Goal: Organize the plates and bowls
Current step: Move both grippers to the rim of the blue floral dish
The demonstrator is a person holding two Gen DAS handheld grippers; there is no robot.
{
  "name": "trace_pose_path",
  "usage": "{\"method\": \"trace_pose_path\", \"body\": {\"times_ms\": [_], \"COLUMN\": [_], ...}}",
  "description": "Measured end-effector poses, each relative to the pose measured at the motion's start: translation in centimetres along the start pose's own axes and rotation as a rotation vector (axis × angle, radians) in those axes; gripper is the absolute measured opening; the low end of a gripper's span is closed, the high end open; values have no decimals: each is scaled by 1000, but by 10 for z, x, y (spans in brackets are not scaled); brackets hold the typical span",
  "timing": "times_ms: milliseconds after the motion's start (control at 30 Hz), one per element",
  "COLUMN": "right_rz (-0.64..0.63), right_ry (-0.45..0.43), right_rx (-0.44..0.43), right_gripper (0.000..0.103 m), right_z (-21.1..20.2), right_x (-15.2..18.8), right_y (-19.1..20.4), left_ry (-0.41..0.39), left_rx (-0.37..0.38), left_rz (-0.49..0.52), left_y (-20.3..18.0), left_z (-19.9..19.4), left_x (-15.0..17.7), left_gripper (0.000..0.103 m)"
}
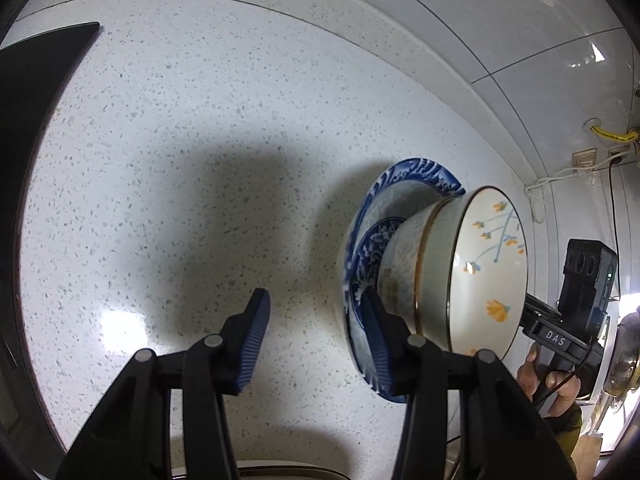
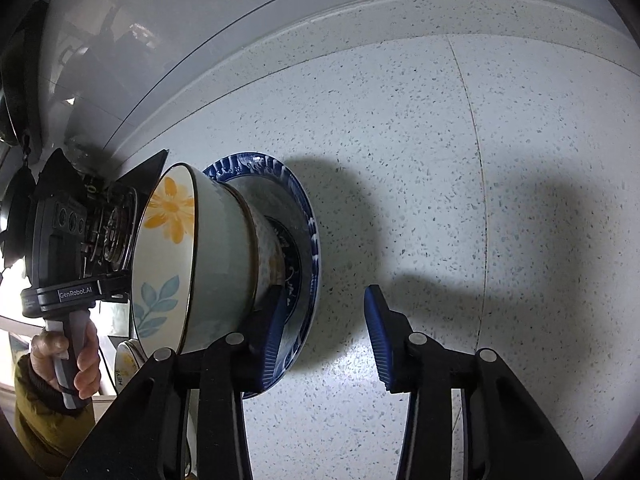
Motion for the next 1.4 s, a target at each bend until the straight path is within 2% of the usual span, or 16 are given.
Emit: {"method": "trace_pose_path", "body": {"times_ms": [233,433,567,733,800,900,1000,1067,1133,1167,1267,1400], "right_rz": [25,76,113,171,188,214,240,258,269,275,255,212], "right_ry": [-17,-79,-138,-205,-229,-258,-278,-282,-278,-278,-264,-235], "right_rx": [10,50,108,157,171,165,167,164,160,154,138,133], "right_gripper": [37,37,37,37,37,37,37,37,37,37,37,37], "right_z": [-1,-22,-49,-84,-94,-99,-103,-102,-100,-99,-94,-90], "right_x": [2,17,34,66,77,86,93,93,93,92,85,75], "right_y": [-9,-16,-9,1,5,16,12,12,12,12,16,15], "left_ry": [-46,-83,-99,-120,-111,-124,-179,-224,-245,-241,-192,-100], "left_rx": [-26,-5,20,36,9,-86,-213,-245,-198,-137,-33,23], "left_rz": [17,52,105,148,170,225,263,288,280,257,258,223], "left_y": [-6,-16,-26,-22,-18,-11,-3,-4,-2,-2,-7,-10], "left_z": [-19,-45,-73,-137,-168,-232,-304,-329,-330,-318,-261,-172], "left_x": [7,19,32,72,91,124,151,159,156,149,129,97], "left_gripper": [45,45,45,45,45,45,45,45,45,45,45,45]}}
Point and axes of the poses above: each gripper's, at about its wrist camera, not at the fingertips, and z roughly the way its jaws point, y to its left, x to its underside, the point moved 1 cm from there along z, roughly the way its jaws point, and after that the axes turned 11 degrees about x, right-handed, at the moved point
